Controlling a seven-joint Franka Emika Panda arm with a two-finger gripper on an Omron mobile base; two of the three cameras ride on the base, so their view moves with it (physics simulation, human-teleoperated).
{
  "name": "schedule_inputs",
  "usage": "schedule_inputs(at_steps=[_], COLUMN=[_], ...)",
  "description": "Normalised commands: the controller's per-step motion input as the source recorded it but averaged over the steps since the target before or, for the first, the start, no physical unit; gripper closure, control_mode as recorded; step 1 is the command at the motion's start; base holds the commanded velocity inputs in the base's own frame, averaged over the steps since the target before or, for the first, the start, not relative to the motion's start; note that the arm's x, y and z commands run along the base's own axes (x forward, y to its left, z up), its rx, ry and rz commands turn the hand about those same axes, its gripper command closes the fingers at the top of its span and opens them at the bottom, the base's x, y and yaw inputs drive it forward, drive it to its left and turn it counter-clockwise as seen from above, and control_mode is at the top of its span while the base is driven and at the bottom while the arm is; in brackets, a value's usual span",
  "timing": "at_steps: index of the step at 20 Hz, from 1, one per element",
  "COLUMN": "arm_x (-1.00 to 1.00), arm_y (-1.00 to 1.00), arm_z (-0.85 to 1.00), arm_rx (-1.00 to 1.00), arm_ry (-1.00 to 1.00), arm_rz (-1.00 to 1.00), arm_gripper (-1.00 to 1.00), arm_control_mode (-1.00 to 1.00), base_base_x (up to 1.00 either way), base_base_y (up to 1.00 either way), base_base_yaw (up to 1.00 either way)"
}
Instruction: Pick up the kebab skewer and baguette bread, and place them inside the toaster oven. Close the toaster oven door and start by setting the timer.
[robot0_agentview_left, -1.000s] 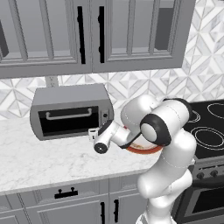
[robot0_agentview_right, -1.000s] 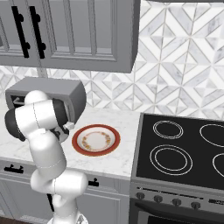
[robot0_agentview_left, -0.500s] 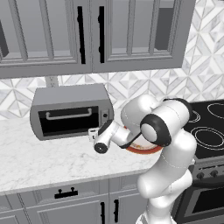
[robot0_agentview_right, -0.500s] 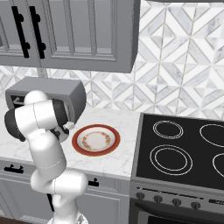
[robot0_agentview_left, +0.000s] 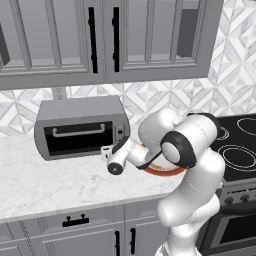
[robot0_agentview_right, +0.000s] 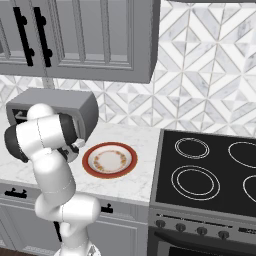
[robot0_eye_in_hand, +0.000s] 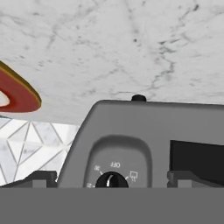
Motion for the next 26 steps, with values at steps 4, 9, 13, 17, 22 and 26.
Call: schedule_inputs(at_steps=[4, 9, 13, 17, 22, 26], arm_x=[0.05, 0.06, 0.07, 0.05, 0.07, 0.01], arm_y=[0.00, 0.00, 0.03, 0.00, 0.00, 0.00], arm_z=[0.00, 0.00, 0.00, 0.00, 0.00, 0.00], arm_rx=[0.00, 0.00, 0.00, 0.00, 0.00, 0.00], arm_ry=[0.00, 0.00, 0.00, 0.00, 0.00, 0.00], arm_rz=[0.00, 0.00, 0.00, 0.00, 0.00, -0.01], arm_gripper=[-1.00, 1.00, 1.00, 1.00, 1.00, 1.00], arm_control_mode=[-1.00, -1.00, -1.00, -1.00, -1.00, -1.00], base_base_x=[0.00, 0.00, 0.00, 0.00, 0.00, 0.00], base_base_y=[0.00, 0.00, 0.00, 0.00, 0.00, 0.00], base_base_yaw=[0.00, 0.00, 0.00, 0.00, 0.00, 0.00])
